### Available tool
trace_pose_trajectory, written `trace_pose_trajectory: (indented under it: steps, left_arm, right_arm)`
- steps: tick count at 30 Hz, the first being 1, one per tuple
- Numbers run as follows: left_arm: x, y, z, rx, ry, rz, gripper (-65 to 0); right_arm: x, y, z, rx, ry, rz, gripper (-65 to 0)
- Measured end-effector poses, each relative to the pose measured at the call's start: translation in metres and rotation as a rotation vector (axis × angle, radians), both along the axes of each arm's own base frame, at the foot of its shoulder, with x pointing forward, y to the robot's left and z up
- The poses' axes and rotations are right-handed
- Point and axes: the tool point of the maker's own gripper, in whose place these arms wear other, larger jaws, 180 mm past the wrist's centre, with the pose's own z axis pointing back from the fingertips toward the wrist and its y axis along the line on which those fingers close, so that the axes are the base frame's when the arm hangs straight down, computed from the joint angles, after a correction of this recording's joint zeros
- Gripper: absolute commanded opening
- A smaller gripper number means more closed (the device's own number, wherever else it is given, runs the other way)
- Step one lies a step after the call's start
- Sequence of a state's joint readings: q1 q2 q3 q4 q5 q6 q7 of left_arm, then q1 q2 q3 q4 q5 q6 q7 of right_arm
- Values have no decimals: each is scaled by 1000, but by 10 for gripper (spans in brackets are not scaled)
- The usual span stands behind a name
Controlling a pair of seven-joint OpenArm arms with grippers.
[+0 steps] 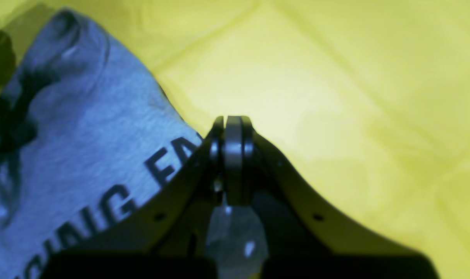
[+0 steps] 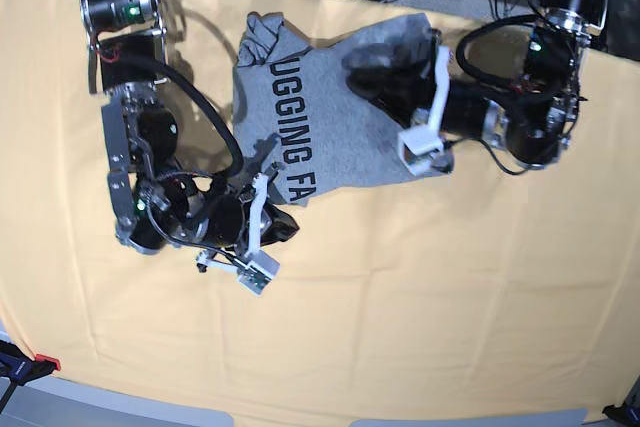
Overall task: Layout the t-shirt on the table in an organized manner, then fold the t-shirt properly
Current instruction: 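Grasp the shirt edges with both grippers and spread the bundle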
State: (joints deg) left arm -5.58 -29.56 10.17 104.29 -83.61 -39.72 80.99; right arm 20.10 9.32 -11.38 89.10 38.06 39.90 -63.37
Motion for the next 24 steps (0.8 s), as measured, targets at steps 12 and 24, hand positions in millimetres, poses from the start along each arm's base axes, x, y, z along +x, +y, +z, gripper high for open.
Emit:
trace_pose_trajectory:
  steps: [12,24]
  left_arm:
    - [-61,-28,-48,151,55,-233,-650]
    - [-31,0,-86,380,-79,-165,-650]
  right_arm:
    - [3,-11,-51,-199,131,59,-650]
    - [-27,-37,-66,-244,295,101,-650]
